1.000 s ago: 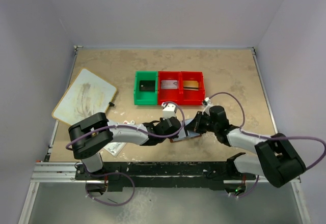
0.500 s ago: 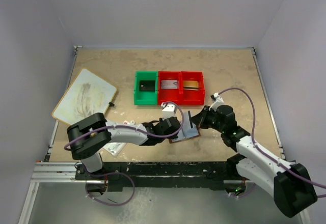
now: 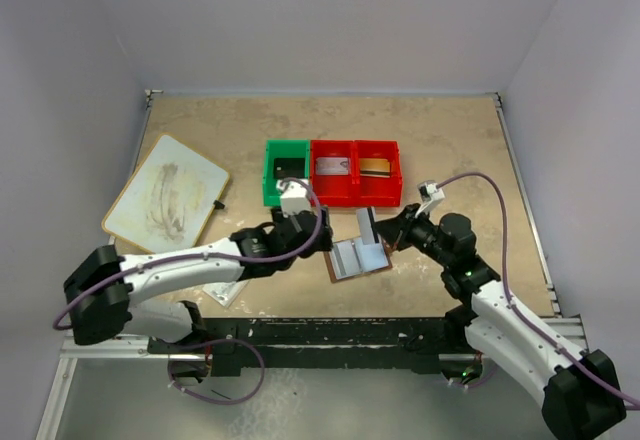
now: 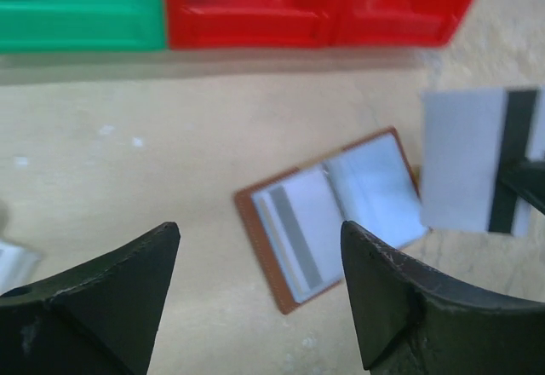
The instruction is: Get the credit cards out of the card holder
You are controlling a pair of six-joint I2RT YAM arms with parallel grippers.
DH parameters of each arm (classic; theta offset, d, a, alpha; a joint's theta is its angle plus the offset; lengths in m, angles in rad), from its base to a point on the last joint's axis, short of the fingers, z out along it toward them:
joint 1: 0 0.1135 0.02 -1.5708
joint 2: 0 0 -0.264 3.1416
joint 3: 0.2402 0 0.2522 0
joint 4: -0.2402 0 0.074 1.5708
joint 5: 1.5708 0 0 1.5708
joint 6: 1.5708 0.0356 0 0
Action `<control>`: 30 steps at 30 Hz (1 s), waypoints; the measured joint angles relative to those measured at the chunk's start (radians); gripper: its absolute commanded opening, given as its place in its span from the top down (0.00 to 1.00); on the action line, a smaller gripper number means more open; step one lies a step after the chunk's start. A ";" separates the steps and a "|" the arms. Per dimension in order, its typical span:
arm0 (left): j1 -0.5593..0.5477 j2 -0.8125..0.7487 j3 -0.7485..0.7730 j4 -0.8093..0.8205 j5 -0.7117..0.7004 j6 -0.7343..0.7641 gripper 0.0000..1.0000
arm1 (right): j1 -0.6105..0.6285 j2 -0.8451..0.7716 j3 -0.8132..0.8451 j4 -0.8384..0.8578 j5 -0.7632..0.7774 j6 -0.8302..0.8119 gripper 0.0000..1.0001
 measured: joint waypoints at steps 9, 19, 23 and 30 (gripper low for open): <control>0.290 -0.282 0.031 -0.348 -0.134 0.007 0.17 | 0.002 -0.001 0.008 0.068 -0.043 -0.135 1.00; 0.365 -0.290 0.154 -0.566 -0.242 0.144 0.17 | 0.017 0.173 0.149 0.111 -0.047 -0.382 1.00; 0.377 -0.322 0.103 -0.551 -0.261 0.198 0.17 | 0.031 0.296 0.256 0.110 -0.043 -0.485 1.00; 0.414 -0.349 0.058 -0.542 -0.298 0.229 0.17 | 0.141 0.526 0.470 0.079 0.037 -0.803 1.00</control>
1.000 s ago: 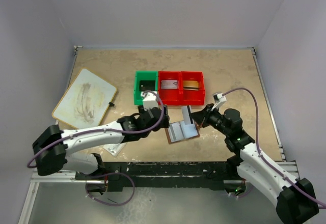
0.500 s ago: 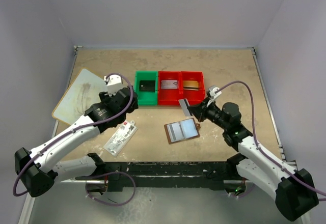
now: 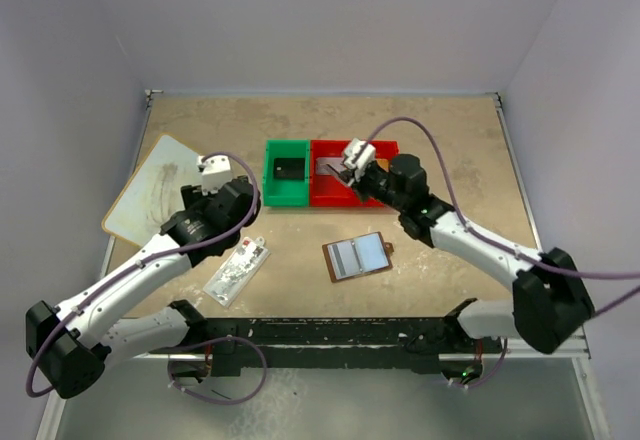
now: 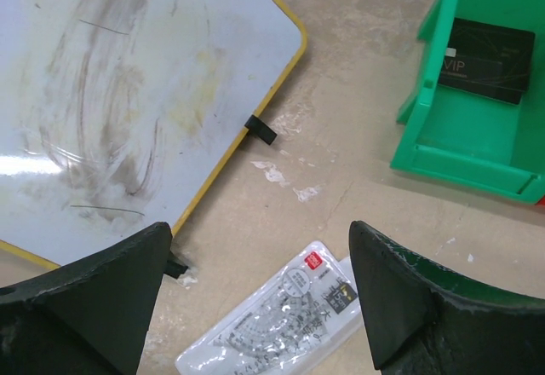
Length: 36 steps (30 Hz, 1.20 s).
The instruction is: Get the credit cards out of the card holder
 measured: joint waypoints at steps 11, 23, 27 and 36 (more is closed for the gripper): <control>0.004 -0.036 0.000 -0.043 -0.137 -0.018 0.17 | 0.029 0.356 0.299 -0.183 0.031 -0.453 1.00; 0.004 -0.058 0.000 -0.045 -0.161 -0.018 0.17 | 0.027 0.508 0.460 -0.322 0.038 -0.658 1.00; 0.004 -0.053 0.000 -0.046 -0.161 -0.018 0.17 | 0.026 0.528 0.499 -0.343 0.056 -0.697 1.00; 0.004 -0.052 0.000 -0.048 -0.161 -0.018 0.17 | 0.021 0.573 0.512 -0.370 0.092 -0.738 1.00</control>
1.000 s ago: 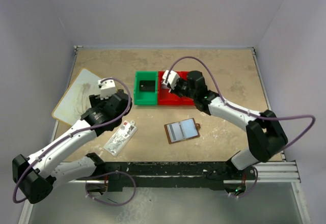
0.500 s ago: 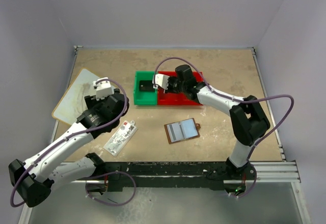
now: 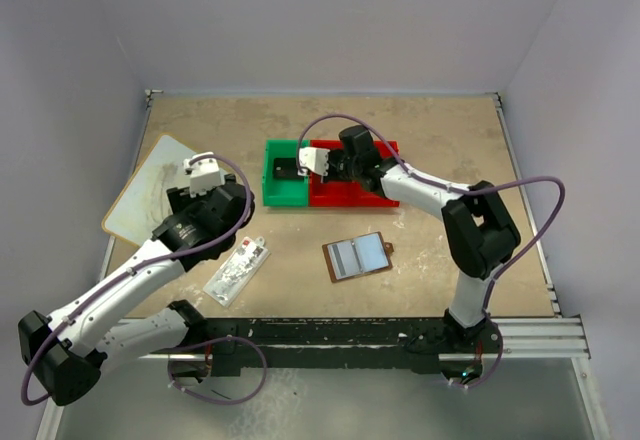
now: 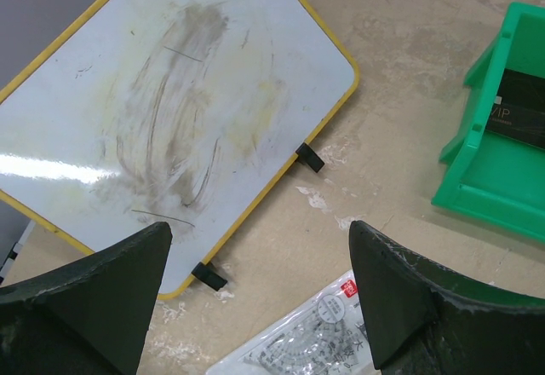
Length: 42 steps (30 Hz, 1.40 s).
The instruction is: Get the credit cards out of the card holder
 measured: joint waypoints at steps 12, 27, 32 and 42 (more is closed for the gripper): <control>0.000 0.004 0.000 -0.001 -0.001 0.000 0.17 | -0.016 0.096 0.023 0.061 0.044 -0.047 1.00; 0.000 -0.009 0.000 -0.001 -0.003 0.000 0.17 | -0.032 0.200 0.105 0.083 0.073 -0.109 0.99; 0.000 -0.008 0.000 0.000 -0.003 0.000 0.17 | -0.034 0.240 0.138 0.061 0.084 -0.121 0.89; 0.000 0.001 0.000 0.000 -0.003 0.001 0.17 | -0.043 0.241 0.155 0.000 0.098 -0.129 0.66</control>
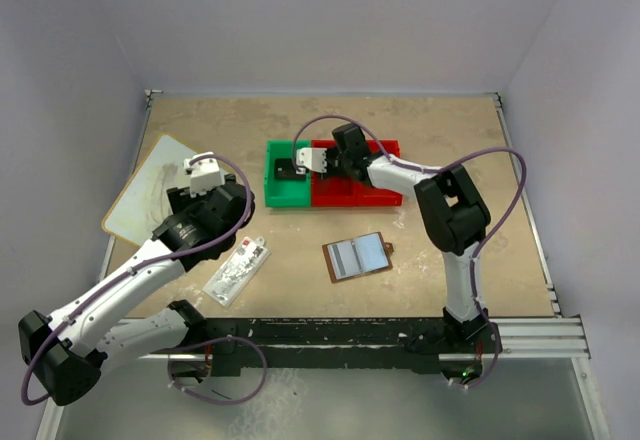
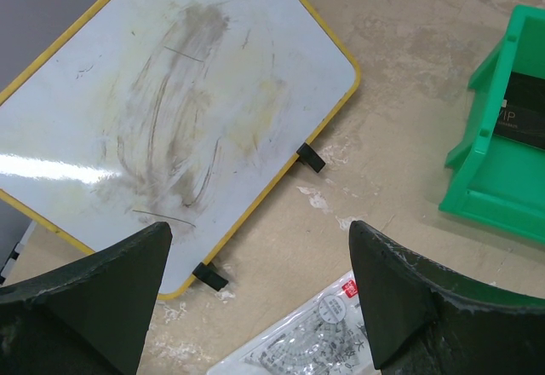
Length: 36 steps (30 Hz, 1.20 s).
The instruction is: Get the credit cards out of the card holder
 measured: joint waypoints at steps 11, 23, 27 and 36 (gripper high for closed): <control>0.000 0.006 0.000 0.000 0.003 0.002 0.17 | -0.007 -0.017 0.021 -0.082 -0.034 0.027 0.46; 0.000 0.011 0.000 0.000 0.003 0.002 0.17 | -0.007 -0.358 -0.144 0.053 -0.063 0.345 0.40; 0.000 0.011 0.000 -0.001 0.003 0.002 0.17 | -0.007 -0.550 -0.288 0.154 -0.072 0.659 0.34; 0.000 0.013 0.000 -0.001 0.002 0.002 0.18 | 0.033 -0.649 -0.438 0.051 0.074 1.306 0.27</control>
